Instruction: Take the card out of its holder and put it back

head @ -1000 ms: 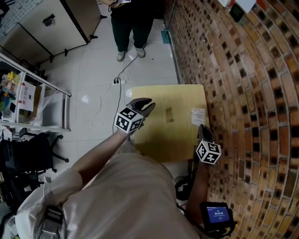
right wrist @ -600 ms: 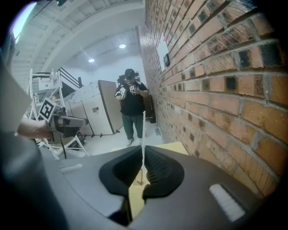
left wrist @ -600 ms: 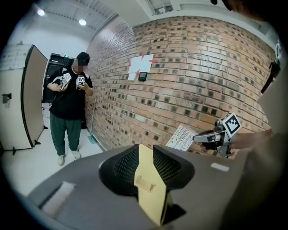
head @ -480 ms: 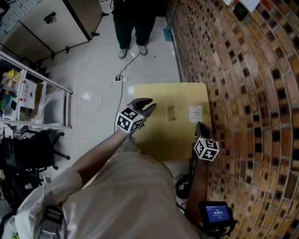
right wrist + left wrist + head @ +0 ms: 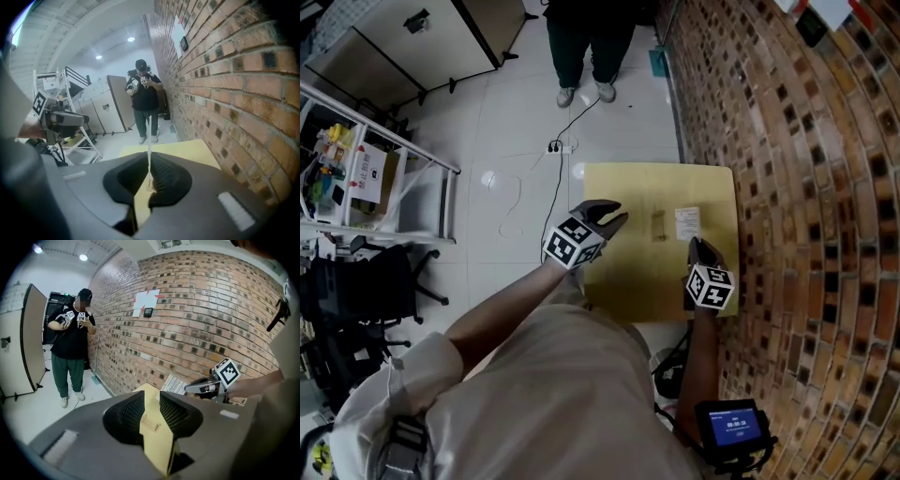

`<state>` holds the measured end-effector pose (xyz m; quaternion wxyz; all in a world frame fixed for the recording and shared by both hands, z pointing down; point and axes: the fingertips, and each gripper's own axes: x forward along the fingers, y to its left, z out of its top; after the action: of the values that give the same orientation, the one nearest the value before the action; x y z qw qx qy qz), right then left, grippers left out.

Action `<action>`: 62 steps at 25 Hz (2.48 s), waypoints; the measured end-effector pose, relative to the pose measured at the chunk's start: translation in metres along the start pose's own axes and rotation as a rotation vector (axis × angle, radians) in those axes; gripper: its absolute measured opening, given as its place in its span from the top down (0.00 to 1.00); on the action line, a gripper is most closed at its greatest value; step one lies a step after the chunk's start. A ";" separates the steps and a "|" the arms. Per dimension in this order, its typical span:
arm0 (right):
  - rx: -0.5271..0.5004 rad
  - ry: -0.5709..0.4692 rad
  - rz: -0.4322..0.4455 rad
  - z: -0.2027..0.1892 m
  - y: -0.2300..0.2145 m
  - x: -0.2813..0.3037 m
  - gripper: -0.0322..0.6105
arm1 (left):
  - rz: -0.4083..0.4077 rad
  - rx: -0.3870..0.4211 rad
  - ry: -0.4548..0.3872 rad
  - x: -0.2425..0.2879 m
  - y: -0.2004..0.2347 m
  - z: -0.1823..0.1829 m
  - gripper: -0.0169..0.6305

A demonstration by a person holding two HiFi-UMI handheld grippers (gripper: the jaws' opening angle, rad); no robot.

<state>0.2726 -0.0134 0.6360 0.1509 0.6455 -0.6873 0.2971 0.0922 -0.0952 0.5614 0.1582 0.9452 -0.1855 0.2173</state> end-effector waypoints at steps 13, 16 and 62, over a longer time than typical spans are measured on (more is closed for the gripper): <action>-0.004 0.101 0.032 -0.038 0.017 0.066 0.93 | 0.006 -0.037 0.040 -0.015 0.008 -0.021 0.79; -0.011 0.123 0.019 -0.047 0.016 0.076 0.93 | 0.006 -0.040 0.046 -0.019 0.011 -0.025 0.79; 0.030 0.165 -0.066 -0.089 0.006 0.102 0.93 | 0.007 -0.061 0.074 -0.024 0.023 -0.034 0.79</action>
<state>0.2387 -0.0410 0.7640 0.2069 0.6434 -0.6463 0.3542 0.0498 -0.0958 0.5845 0.1929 0.9307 -0.1893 0.2467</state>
